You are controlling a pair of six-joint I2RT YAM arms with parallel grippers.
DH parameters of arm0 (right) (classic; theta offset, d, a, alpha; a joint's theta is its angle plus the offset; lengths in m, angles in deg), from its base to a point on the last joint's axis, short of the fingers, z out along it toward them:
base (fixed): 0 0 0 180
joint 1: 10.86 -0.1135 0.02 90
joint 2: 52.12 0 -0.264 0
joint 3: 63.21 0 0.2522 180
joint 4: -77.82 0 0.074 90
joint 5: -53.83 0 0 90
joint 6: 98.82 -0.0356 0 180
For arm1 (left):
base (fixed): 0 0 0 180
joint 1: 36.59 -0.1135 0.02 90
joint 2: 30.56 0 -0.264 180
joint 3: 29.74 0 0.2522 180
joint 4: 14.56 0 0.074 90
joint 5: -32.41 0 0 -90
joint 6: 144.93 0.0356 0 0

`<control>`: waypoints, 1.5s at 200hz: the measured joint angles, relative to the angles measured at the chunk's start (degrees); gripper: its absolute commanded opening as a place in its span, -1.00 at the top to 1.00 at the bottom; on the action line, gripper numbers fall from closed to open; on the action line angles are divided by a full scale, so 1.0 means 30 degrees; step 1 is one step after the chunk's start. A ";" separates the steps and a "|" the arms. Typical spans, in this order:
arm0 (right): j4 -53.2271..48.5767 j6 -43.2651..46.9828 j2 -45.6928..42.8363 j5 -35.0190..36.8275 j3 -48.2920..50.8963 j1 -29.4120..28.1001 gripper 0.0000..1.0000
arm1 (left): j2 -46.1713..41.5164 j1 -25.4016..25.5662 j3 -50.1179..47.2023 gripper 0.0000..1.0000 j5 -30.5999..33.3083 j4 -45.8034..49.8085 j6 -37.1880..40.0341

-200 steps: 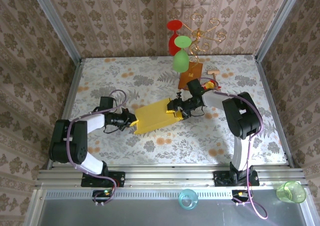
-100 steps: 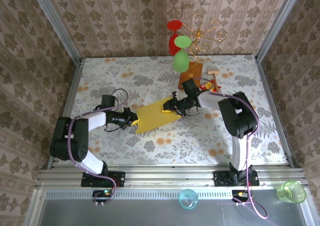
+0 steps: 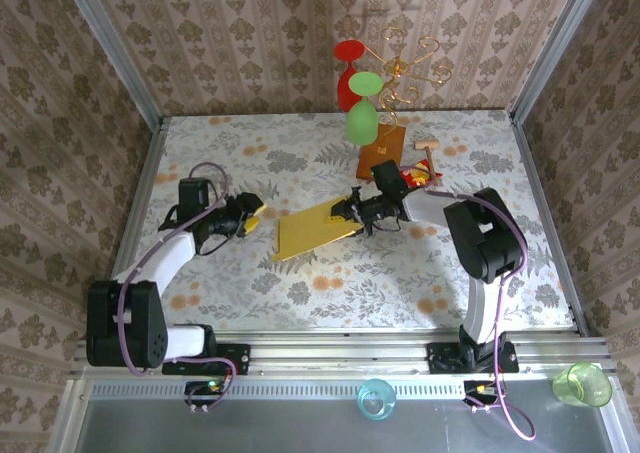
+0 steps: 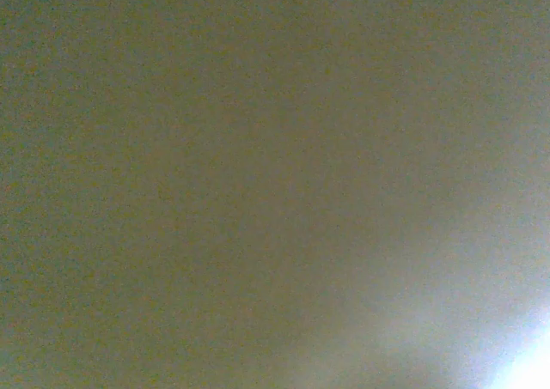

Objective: Fold the paper box

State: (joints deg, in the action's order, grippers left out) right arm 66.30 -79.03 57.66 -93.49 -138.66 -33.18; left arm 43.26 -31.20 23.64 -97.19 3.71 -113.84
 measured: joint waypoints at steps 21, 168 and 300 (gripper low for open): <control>0.1792 -0.3898 -0.0612 0.0051 0.1027 0.0211 0.43 | -0.0095 -0.0058 0.0000 -0.09 0.0350 0.0692 -0.1129; 0.3927 -1.2692 -0.0678 -0.0168 0.1421 0.0335 0.39 | 0.5595 0.2965 -0.1749 -0.39 0.1428 -0.4787 -1.2874; 0.4095 -1.3041 -0.0532 -0.0517 0.1421 0.1326 0.42 | 0.6317 0.3599 -0.1617 -0.37 0.3220 -0.9107 -1.8418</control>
State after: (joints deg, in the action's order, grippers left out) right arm 78.58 -118.16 56.06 -95.04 -134.40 -29.21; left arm 62.21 -20.40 18.79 -87.53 -23.61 -169.10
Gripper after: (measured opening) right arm 0.313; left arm 0.680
